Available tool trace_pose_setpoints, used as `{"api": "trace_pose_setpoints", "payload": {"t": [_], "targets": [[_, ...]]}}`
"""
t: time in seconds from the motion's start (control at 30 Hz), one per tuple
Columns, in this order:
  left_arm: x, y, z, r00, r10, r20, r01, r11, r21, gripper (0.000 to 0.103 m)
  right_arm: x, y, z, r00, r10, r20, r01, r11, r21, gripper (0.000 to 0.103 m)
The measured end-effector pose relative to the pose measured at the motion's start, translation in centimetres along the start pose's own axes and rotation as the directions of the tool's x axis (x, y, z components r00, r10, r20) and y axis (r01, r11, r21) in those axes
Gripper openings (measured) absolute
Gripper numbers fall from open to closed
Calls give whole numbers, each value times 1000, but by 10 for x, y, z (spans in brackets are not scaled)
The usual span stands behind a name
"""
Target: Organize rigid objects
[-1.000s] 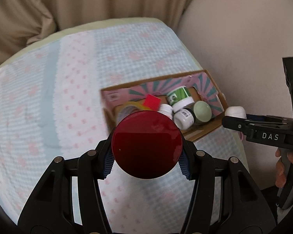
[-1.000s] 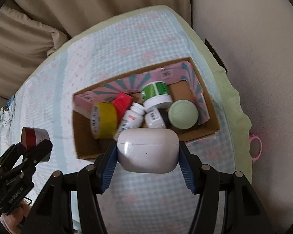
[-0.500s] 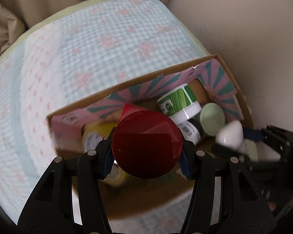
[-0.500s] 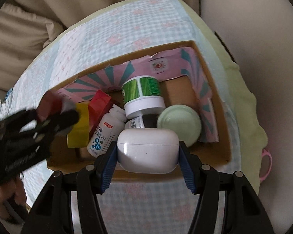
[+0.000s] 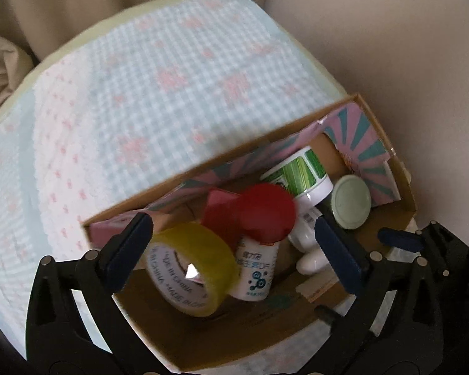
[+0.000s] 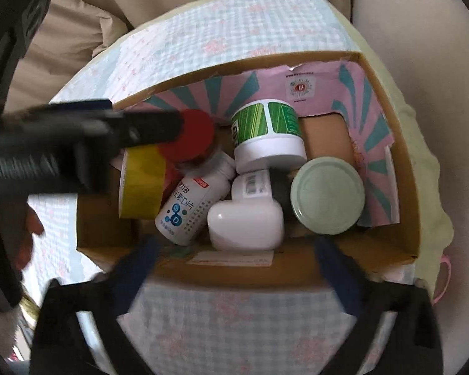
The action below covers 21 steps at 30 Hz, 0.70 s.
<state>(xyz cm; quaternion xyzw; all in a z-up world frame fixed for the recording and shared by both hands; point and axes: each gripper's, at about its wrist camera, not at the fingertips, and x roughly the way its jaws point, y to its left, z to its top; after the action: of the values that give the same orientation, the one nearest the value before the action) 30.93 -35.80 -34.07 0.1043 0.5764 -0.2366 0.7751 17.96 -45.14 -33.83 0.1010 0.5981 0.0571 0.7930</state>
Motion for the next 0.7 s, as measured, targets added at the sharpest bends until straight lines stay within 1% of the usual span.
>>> {"api": "trace_pose_setpoints", "payload": {"t": [0.1, 0.17, 0.3, 0.33, 0.5, 0.7], "targets": [[-9, 11, -2, 1000, 7, 5, -7, 1000, -26, 103, -5, 4, -6, 998, -59, 10, 59, 998, -25, 103], [-15, 17, -4, 1000, 8, 8, -8, 999, -41, 103, -6, 7, -9, 997, -75, 5, 76, 996, -49, 103], [-29, 24, -12, 999, 20, 24, -19, 998, -52, 103, -13, 6, -9, 998, -63, 9, 64, 998, -27, 103], [-38, 24, -15, 999, 21, 30, -19, 998, -57, 103, -16, 6, -9, 998, -62, 14, 62, 998, -17, 103], [-60, 29, -26, 998, 21, 51, -17, 997, -74, 103, -29, 4, -11, 997, -71, 29, 71, 997, -17, 103], [-98, 37, -42, 995, 11, 100, -1, 995, -100, 103, -56, 18, -13, 994, -85, 73, 87, 996, -19, 103]]}}
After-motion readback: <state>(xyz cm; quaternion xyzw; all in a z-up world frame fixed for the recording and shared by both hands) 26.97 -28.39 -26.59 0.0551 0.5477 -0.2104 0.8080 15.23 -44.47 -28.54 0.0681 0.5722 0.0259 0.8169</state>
